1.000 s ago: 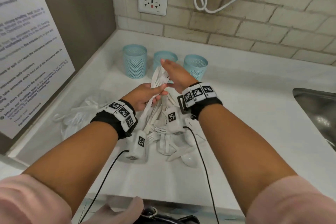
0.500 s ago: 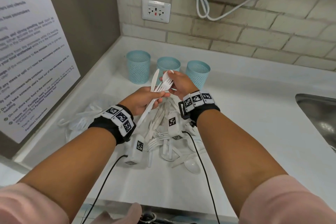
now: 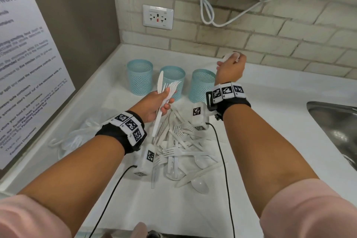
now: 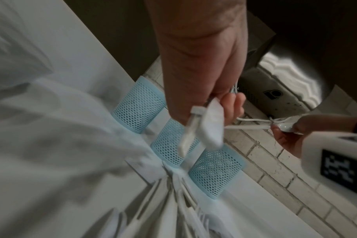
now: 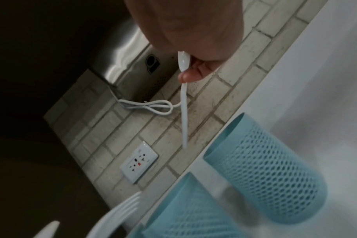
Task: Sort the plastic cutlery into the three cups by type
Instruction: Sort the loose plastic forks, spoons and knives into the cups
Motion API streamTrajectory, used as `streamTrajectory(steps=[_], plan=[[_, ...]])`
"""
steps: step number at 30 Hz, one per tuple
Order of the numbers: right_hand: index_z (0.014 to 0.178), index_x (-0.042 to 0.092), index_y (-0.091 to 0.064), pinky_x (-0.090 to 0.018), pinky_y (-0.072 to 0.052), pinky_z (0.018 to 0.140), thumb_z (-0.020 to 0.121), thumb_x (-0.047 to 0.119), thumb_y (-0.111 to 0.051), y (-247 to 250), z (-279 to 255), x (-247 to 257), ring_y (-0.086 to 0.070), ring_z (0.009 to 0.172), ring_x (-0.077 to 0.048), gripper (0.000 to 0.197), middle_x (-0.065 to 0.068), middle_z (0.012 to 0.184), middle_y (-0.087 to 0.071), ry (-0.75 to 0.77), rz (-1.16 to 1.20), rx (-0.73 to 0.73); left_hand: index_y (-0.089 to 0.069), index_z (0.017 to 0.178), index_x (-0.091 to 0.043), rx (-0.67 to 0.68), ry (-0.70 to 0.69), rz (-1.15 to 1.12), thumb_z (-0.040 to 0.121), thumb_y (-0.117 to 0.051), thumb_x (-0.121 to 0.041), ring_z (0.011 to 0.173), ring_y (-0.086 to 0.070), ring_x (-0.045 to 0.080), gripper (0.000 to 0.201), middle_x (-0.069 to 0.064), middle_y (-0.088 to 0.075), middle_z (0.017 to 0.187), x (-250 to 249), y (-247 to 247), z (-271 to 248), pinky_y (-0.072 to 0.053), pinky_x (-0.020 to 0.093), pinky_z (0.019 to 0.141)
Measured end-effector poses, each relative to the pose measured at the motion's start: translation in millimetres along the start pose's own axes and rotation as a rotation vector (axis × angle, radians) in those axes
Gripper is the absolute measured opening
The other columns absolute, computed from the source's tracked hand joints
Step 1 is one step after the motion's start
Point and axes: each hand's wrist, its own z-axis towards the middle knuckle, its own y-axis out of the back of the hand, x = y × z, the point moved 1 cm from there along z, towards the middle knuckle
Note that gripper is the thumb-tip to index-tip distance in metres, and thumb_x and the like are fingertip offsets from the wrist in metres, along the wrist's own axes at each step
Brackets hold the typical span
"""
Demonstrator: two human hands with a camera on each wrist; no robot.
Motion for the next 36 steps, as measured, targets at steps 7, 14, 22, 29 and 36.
streamTrajectory(steps=[7, 14, 22, 29, 36], plan=[[0.118, 0.003, -0.052, -0.023, -0.039, 0.072, 0.102, 0.022, -0.029, 7, 12, -30, -0.056, 0.088, -0.021, 0.033, -0.008, 0.098, -0.059, 0.106, -0.390, 0.211, -0.049, 0.109, -0.004, 0.111, 0.093, -0.181, 0.089, -0.029, -0.001, 0.047, -0.047, 0.008, 0.028, 0.005, -0.056, 0.079, -6, 3, 4, -0.037, 0.015, 0.038], [0.132, 0.004, -0.046, -0.028, -0.040, 0.093, 0.099, 0.018, -0.035, -7, 16, -35, -0.054, 0.114, -0.030, 0.037, -0.019, 0.132, -0.048, 0.051, -0.507, 0.366, -0.054, 0.096, 0.001, 0.148, 0.028, -0.140, 0.097, -0.036, 0.002, 0.065, -0.048, 0.010, 0.018, 0.008, -0.059, 0.082, -12, 10, 9, -0.049, 0.014, 0.051], [0.111, 0.010, -0.063, -0.009, -0.037, 0.078, 0.094, 0.022, -0.051, -31, -32, -5, -0.053, 0.089, -0.011, 0.024, -0.012, 0.113, -0.057, 0.569, -0.517, 0.628, -0.062, 0.100, -0.003, 0.150, -0.008, -0.090, 0.099, -0.042, -0.016, 0.061, -0.064, 0.006, 0.023, 0.003, -0.066, 0.084, -11, 19, 13, -0.056, 0.019, 0.060], [0.107, 0.007, -0.060, -0.024, -0.043, 0.055, 0.096, 0.040, -0.047, -49, -57, -17, -0.056, 0.069, -0.016, 0.038, -0.003, 0.081, -0.059, 0.087, -0.581, 1.020, -0.062, 0.100, -0.012, 0.114, -0.007, -0.097, 0.100, -0.042, -0.023, 0.062, -0.065, 0.005, 0.023, 0.003, -0.067, 0.096, -16, 20, 6, -0.058, 0.021, 0.062], [0.100, 0.007, -0.059, -0.021, -0.034, 0.048, 0.094, 0.012, -0.051, -50, -60, -17, -0.041, 0.054, -0.012, 0.012, -0.008, 0.073, -0.054, -0.280, -0.320, 1.036, -0.060, 0.105, -0.016, 0.090, 0.005, -0.063, 0.101, -0.038, -0.026, 0.065, -0.070, 0.008, 0.024, 0.001, -0.073, 0.088, -18, 23, 2, -0.056, 0.021, 0.057]])
